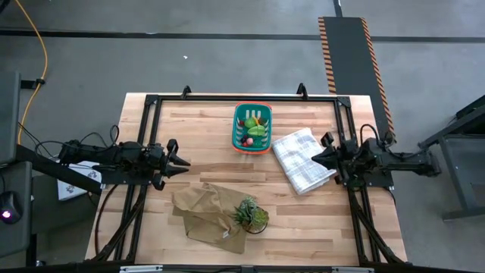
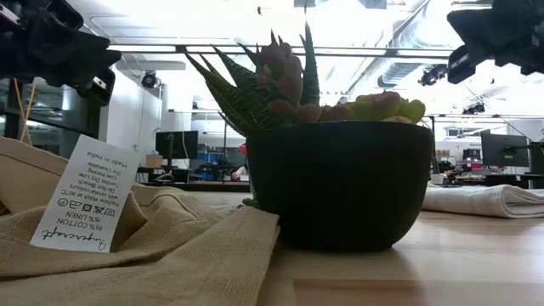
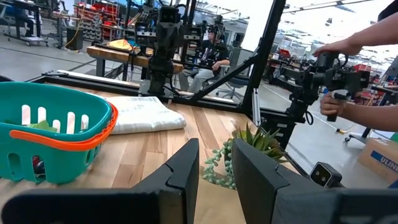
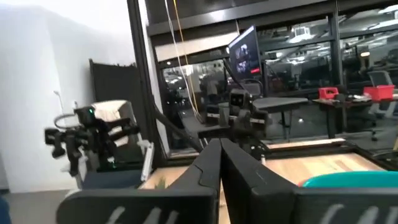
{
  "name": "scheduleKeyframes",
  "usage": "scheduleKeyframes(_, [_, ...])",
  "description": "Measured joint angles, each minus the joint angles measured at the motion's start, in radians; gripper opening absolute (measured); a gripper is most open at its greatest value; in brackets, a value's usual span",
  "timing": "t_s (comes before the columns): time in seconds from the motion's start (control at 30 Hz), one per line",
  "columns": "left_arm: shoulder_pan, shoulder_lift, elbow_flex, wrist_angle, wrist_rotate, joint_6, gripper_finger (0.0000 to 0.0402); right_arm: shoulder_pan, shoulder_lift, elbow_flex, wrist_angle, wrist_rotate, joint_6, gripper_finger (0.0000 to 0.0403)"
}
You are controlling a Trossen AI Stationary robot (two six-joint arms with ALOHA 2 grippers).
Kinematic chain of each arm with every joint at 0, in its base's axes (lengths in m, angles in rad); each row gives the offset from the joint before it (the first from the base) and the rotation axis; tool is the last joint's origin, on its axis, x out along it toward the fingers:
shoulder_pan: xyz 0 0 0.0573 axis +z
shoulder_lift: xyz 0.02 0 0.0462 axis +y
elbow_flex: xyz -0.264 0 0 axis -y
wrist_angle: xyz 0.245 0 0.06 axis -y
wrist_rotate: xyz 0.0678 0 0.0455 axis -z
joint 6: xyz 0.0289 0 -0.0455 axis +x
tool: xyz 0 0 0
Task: Pick and placing Produce into tupperware
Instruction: Return to Home Position
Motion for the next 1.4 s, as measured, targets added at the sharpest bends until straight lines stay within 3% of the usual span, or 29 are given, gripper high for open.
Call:
scheduleKeyframes(0.7, [0.000,0.000,0.000,0.000,0.000,0.000,0.0083,-0.046,-0.006,-0.005,-0.204,0.017,-0.084,0.0000])
scheduleKeyframes(0.83, [0.000,0.000,0.000,0.000,0.000,0.000,0.0083,-0.046,-0.006,-0.005,-0.245,0.061,-0.086,0.0000])
scheduleKeyframes(1.4, [0.000,0.000,0.000,0.000,0.000,0.000,0.0083,-0.045,-0.004,-0.005,-0.256,0.133,-0.075,0.0000])
